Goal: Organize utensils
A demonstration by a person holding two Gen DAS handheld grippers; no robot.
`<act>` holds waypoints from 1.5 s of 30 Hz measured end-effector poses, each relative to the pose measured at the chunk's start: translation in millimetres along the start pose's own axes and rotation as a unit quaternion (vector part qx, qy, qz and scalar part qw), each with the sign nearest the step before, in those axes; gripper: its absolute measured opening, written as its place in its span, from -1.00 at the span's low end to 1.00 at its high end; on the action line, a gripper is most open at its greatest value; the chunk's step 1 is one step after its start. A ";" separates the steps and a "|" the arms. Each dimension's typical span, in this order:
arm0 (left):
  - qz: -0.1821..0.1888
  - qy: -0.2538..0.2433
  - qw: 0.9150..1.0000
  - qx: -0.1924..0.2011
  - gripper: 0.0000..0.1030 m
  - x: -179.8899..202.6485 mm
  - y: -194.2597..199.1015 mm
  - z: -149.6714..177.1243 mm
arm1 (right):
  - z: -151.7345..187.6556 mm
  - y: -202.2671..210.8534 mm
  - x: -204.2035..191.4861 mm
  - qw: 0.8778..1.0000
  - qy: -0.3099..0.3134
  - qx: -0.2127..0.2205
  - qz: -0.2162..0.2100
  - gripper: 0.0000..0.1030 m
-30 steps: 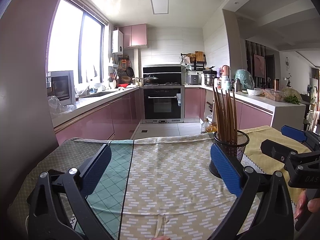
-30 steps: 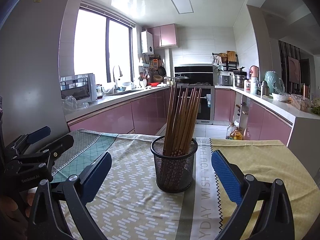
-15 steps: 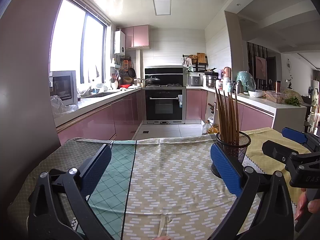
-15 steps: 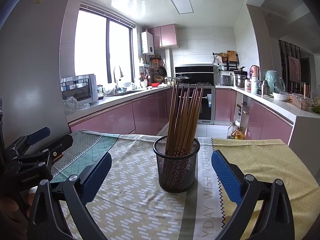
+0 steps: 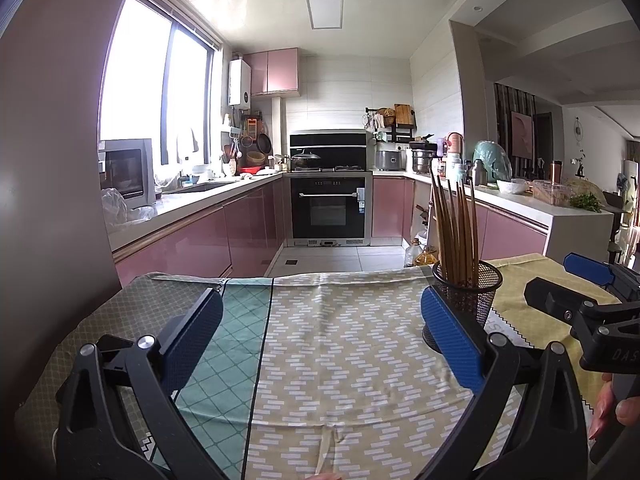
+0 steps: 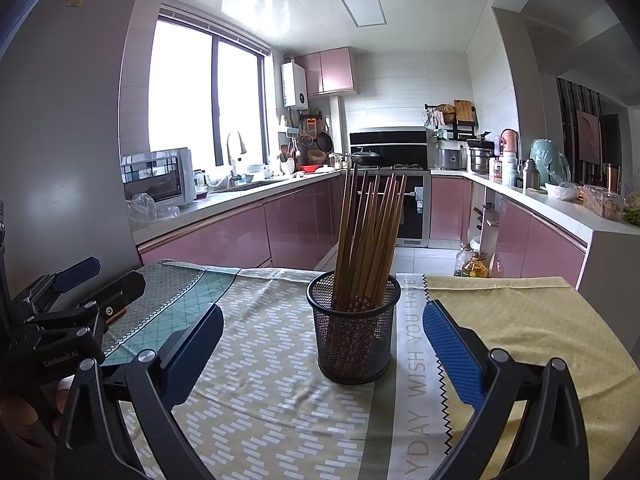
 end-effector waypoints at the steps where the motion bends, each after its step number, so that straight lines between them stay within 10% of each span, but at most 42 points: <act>1: 0.000 0.001 1.000 0.000 0.89 -0.1 0.1 0.0 | -0.1 -0.2 -0.3 1.000 -0.001 0.000 -0.001 0.88; 45: 0.002 0.006 1.000 -0.002 0.89 3.8 -1.9 4.3 | 1.3 -2.1 4.2 1.000 -0.004 -0.001 0.000 0.88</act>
Point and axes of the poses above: each gripper's, at about its wrist camera, not at the fingertips, and y roughly against the way its jaws point, x to its right, z to its underside, the point moved 8 cm from there along -y, roughly the way its jaws point, and after that the axes turned 5 degrees about -x, right-handed, at the moved point
